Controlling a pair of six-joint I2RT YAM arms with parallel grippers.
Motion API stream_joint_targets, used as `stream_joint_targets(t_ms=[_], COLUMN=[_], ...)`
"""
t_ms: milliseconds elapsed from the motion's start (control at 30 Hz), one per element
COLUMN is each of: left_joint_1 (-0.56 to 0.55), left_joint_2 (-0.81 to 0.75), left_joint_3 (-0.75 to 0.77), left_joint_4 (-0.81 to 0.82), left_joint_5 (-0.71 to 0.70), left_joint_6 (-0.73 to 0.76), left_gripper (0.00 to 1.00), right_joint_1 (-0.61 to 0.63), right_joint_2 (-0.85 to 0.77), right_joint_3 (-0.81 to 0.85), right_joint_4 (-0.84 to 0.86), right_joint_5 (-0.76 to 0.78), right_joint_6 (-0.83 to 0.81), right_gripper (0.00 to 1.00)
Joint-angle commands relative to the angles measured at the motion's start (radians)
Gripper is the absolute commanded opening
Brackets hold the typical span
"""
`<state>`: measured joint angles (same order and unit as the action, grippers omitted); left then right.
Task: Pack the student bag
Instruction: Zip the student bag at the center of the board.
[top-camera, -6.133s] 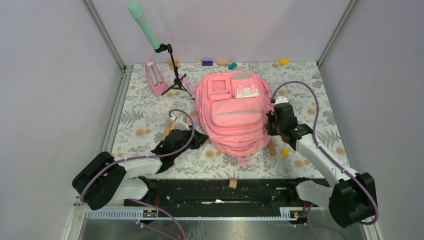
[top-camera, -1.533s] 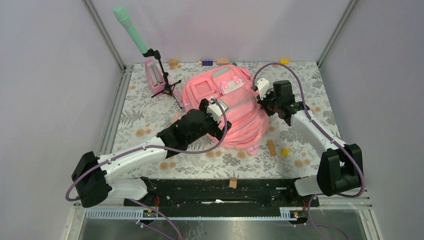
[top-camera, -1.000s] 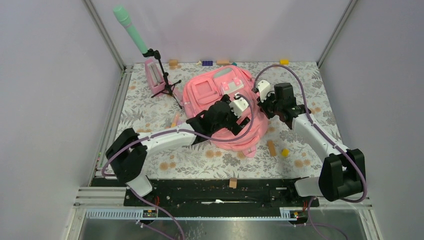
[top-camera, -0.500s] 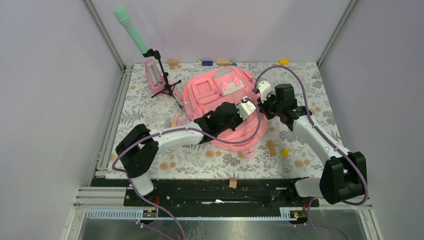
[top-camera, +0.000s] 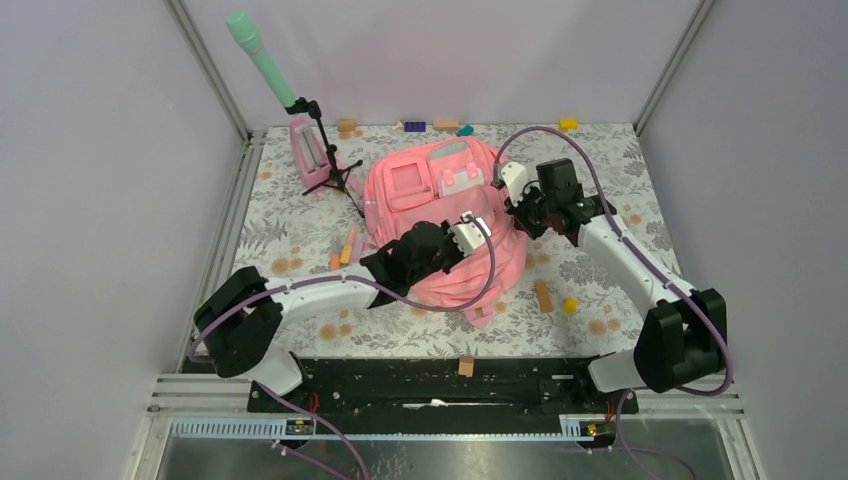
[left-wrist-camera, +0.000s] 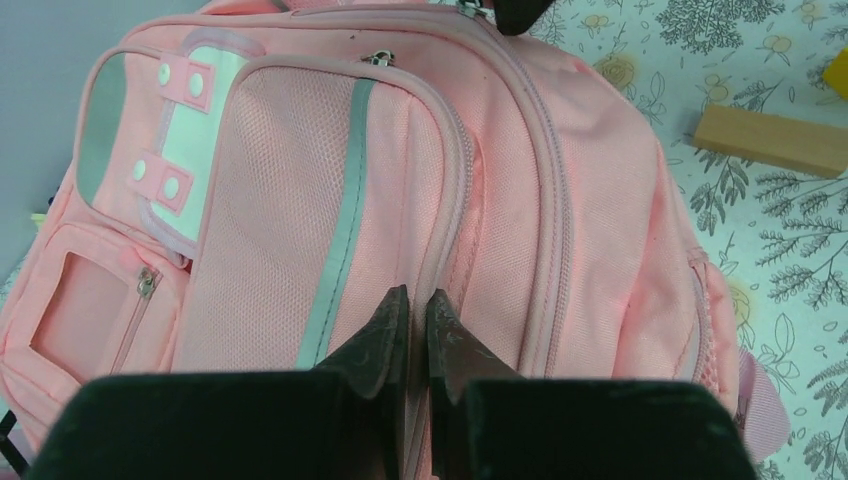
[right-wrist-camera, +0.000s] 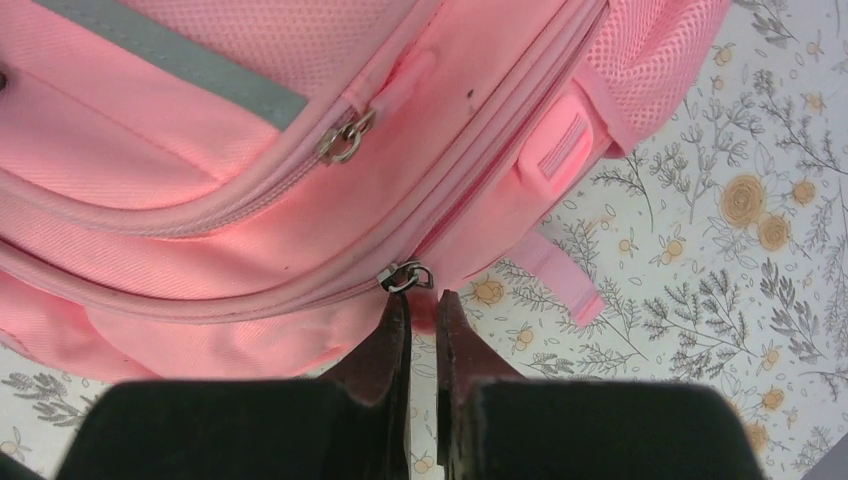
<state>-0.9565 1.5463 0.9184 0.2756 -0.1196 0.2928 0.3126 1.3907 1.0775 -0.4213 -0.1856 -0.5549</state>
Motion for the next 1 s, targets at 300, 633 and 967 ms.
stream_joint_targets(t_ms=[300, 633, 967], left_joint_1=[-0.052, -0.077, -0.090], left_joint_2=[-0.121, -0.152, -0.164], left_joint_3=[-0.109, -0.148, -0.163], left_joint_4=[-0.033, -0.042, -0.057], left_joint_5=[-0.041, -0.057, -0.073], left_joint_6=[0.026, 0.014, -0.006], left_gripper=[0.00, 0.00, 0.00], right_joint_1=[-0.001, 0.017, 0.019], right_joint_2=[0.176, 0.377, 0.417], right_joint_3=[0.266, 0.408, 0.392], right_joint_4=[-0.095, -0.026, 0.163], right_joint_5=[0.041, 0.109, 0.156], right_joint_6=[-0.130, -0.166, -0.141], right_gripper=[0.00, 0.00, 0.00])
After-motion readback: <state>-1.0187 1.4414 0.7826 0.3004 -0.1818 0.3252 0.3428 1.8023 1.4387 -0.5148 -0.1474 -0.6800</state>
